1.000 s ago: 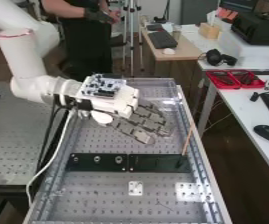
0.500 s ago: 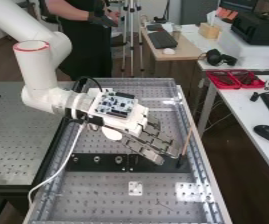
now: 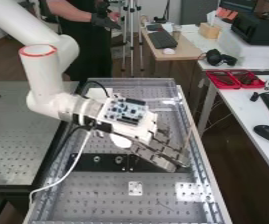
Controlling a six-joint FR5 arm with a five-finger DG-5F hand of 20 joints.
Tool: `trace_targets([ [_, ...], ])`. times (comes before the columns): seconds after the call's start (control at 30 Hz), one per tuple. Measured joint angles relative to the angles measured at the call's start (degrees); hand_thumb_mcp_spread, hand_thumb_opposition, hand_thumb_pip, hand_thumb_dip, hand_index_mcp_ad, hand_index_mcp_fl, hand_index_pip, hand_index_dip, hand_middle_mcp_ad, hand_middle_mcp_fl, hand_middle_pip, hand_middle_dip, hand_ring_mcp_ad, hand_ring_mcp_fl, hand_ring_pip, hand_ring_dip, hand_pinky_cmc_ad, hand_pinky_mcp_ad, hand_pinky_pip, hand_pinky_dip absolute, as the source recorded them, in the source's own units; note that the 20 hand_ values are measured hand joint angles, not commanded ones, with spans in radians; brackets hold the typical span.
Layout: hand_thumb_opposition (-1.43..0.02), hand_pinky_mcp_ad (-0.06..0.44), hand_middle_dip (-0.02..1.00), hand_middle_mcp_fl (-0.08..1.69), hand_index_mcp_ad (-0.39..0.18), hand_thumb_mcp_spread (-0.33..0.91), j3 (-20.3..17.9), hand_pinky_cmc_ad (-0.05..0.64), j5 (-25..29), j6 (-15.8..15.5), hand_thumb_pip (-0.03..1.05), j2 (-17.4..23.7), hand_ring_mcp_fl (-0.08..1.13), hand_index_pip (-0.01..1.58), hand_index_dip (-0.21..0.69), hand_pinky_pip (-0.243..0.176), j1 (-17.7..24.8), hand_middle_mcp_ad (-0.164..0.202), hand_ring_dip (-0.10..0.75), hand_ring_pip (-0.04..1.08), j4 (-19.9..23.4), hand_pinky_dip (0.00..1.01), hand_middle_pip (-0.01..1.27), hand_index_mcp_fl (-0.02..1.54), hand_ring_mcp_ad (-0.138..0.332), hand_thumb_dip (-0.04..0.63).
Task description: Grab the drill bit and place it in the clear container
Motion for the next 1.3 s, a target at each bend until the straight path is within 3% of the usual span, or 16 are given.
trace_targets([
  [0.2, -0.83, 0.147, 0.19, 0.18, -0.068, 0.49, 2.04, 0.215, -1.52, -1.90, 0.65, -1.44, 0.01, 1.23, 0.220, -0.075, -1.10, 0.106, 0.045, 0.09, -1.33, 0.19, 0.14, 0.25, 0.138, 0.257],
  [0.63, -0.84, 0.138, 0.19, 0.19, -0.079, 0.50, 3.66, 0.225, -5.16, -7.88, 0.62, -3.10, 0.01, 1.28, 0.222, -0.075, -2.20, 0.106, 0.045, 0.09, -2.17, 0.19, 0.13, 0.24, 0.129, 0.269],
  [0.97, -0.85, 0.133, 0.19, 0.20, -0.080, 0.50, 4.87, 0.227, -7.05, -9.44, 0.61, -4.28, 0.01, 1.29, 0.222, -0.061, -2.96, 0.110, 0.047, 0.10, -2.49, 0.19, 0.13, 0.27, 0.127, 0.269],
  [1.03, -0.85, 0.133, 0.20, 0.20, -0.079, 0.49, 5.18, 0.227, -7.37, -9.40, 0.60, -4.52, 0.01, 1.30, 0.222, -0.063, -3.16, 0.093, 0.047, 0.10, -2.50, 0.19, 0.14, 0.27, 0.126, 0.269],
  [1.3, -0.84, 0.133, 0.20, 0.22, -0.087, 0.51, 6.07, 0.229, -8.12, -8.85, 0.59, -5.44, 0.02, 1.30, 0.222, -0.059, -3.55, 0.091, 0.049, 0.10, -2.21, 0.19, 0.14, 0.27, 0.115, 0.269],
])
